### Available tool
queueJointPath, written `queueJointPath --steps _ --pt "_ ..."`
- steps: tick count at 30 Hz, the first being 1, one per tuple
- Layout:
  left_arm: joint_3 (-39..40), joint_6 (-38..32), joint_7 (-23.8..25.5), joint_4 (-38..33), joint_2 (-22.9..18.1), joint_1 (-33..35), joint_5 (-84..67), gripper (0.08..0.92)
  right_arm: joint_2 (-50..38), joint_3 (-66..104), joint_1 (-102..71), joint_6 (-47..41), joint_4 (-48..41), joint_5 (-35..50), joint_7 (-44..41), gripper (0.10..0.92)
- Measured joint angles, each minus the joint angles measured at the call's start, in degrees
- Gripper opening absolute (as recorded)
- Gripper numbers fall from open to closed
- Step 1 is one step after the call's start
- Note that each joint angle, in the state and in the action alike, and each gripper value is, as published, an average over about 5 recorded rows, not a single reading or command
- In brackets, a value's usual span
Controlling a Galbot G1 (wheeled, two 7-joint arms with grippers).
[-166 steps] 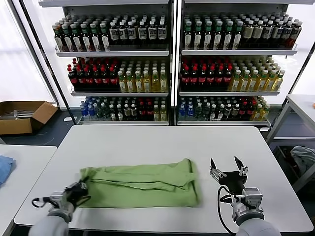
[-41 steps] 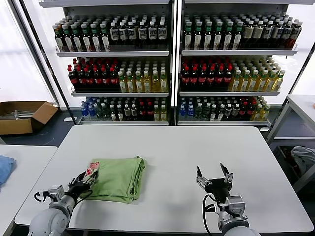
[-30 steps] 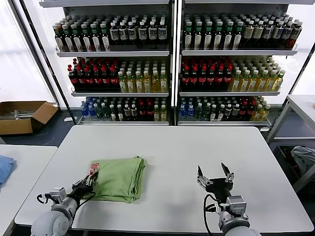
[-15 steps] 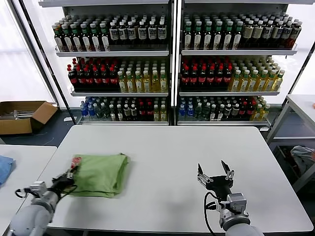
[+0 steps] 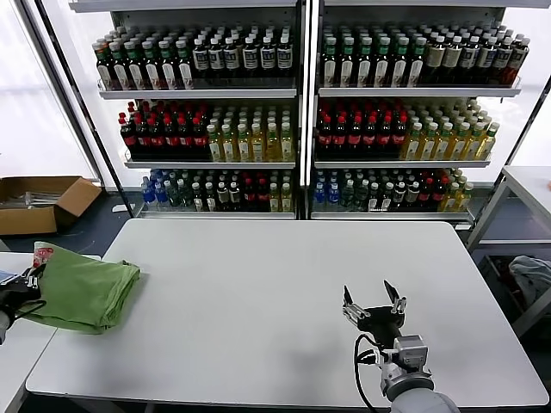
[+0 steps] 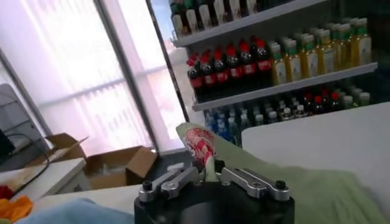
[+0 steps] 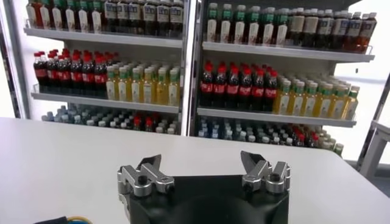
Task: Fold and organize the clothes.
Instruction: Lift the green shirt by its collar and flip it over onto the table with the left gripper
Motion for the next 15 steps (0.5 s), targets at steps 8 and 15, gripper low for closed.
queueJointPath --steps 8,15 --pt "9.0 2.7 -4.0 -14.3 -5.5 1.0 1.1 0.124 0.9 1.0 -1.4 0.2 -0.5 -1.1 0.1 0.823" --pt "25.6 5.7 -8.4 -25.0 -14.0 1.3 7.7 0.124 2.5 1.5 -3.2 0.3 0.2 -3.0 0.2 0.823"
